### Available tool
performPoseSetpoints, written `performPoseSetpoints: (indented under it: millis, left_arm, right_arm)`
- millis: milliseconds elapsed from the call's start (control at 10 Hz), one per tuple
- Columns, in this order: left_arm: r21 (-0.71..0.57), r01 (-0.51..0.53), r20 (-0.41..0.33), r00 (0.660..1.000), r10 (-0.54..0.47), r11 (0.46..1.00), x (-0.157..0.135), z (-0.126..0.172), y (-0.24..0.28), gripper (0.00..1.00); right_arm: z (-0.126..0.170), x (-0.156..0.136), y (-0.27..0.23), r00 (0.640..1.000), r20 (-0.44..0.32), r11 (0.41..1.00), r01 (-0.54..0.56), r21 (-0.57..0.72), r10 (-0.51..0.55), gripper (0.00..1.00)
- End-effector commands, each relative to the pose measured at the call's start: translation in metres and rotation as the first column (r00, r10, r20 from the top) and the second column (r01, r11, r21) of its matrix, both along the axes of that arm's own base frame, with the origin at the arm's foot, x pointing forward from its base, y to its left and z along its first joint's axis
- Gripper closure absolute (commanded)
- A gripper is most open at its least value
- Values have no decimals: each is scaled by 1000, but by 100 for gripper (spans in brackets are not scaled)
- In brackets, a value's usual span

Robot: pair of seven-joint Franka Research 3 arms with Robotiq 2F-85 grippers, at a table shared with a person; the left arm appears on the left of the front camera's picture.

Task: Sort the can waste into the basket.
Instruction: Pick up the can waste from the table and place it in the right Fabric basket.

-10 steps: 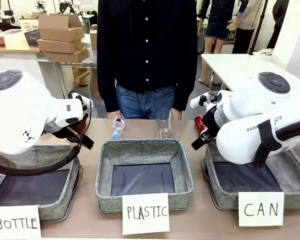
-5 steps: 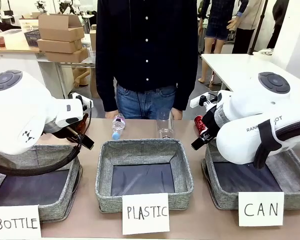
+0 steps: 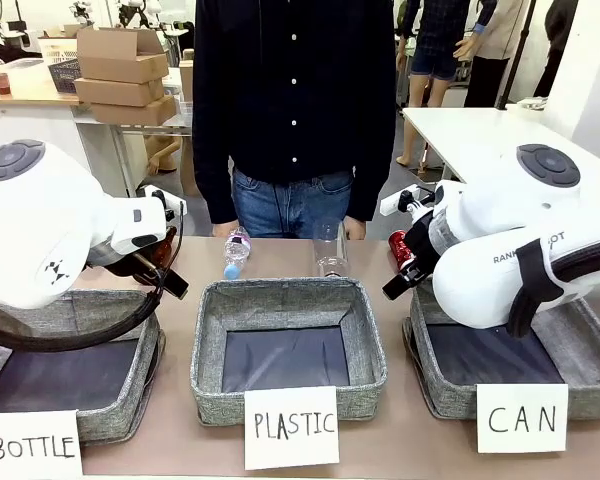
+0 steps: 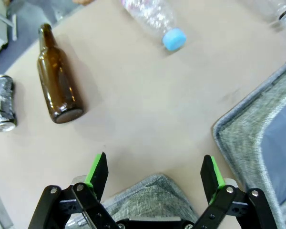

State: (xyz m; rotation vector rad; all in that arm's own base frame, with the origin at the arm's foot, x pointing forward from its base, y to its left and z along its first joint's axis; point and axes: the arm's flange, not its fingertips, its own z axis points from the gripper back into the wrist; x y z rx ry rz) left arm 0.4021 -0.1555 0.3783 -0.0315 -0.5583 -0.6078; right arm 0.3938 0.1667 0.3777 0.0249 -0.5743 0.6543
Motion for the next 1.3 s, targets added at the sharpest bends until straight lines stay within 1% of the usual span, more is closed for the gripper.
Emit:
performPoseSetpoints:
  millis: [0, 100, 200, 300, 400, 500, 600, 700, 800, 900, 1000, 1100, 1200]
  left_arm:
    - [-22, 7, 17, 1000, -7, 1000, -27, 70, 1, 0]
    - [-37, 4, 72, 997, -1, 999, -56, 107, 12, 0]
    - [-52, 65, 130, 990, -57, 997, -91, 134, 22, 0]
    - [-24, 69, 162, 985, -64, 997, -125, 147, 27, 0]
    - [-26, 79, 175, 982, -73, 997, -160, 147, 34, 0]
    - [-38, 45, 143, 989, -39, 998, -68, 152, 7, 0]
    - [-38, 45, 143, 989, -39, 998, -68, 152, 7, 0]
    - [-38, 45, 143, 989, -39, 998, -68, 152, 7, 0]
    - [-33, 52, 162, 986, -46, 998, -98, 181, 13, 0]
    - [-147, 82, 18, 997, -80, 986, -96, 183, 27, 0]
    - [-385, 91, -178, 969, -170, 918, -93, 190, 73, 0]
    - [-578, 23, -258, 943, -210, 815, -92, 195, 113, 0]
    - [-698, -61, -281, 940, -195, 713, -94, 199, 143, 0]
  right_arm:
    - [61, -30, -6, 1000, 9, 999, -14, 33, 14, 0]
    - [96, -62, -15, 998, 30, 998, -50, 32, 49, 0]
    - [124, -101, -26, 994, 36, 992, -110, 66, 108, 0]
    - [138, -142, -35, 991, 57, 992, -121, 32, 119, 0]
    - [138, -184, -45, 993, 82, 996, -84, -14, 85, 0]
    - [137, -72, -2, 996, 63, 997, -73, 35, 71, 0]
    - [137, -72, -2, 996, 63, 997, -73, 35, 71, 0]
    - [180, -122, -15, 993, 85, 996, -89, 21, 87, 0]
    - [165, -108, -17, 986, -61, 961, -136, 243, 155, 0]
    - [170, -112, -40, 973, -194, 891, -23, 453, 124, 0]
    - [180, -120, -77, 936, -323, 735, 120, 667, 141, 0]
    - [186, -128, -115, 897, -426, 574, 291, 766, 113, 0]
    - [184, -134, -145, 892, -423, 443, 318, 838, 161, 0]
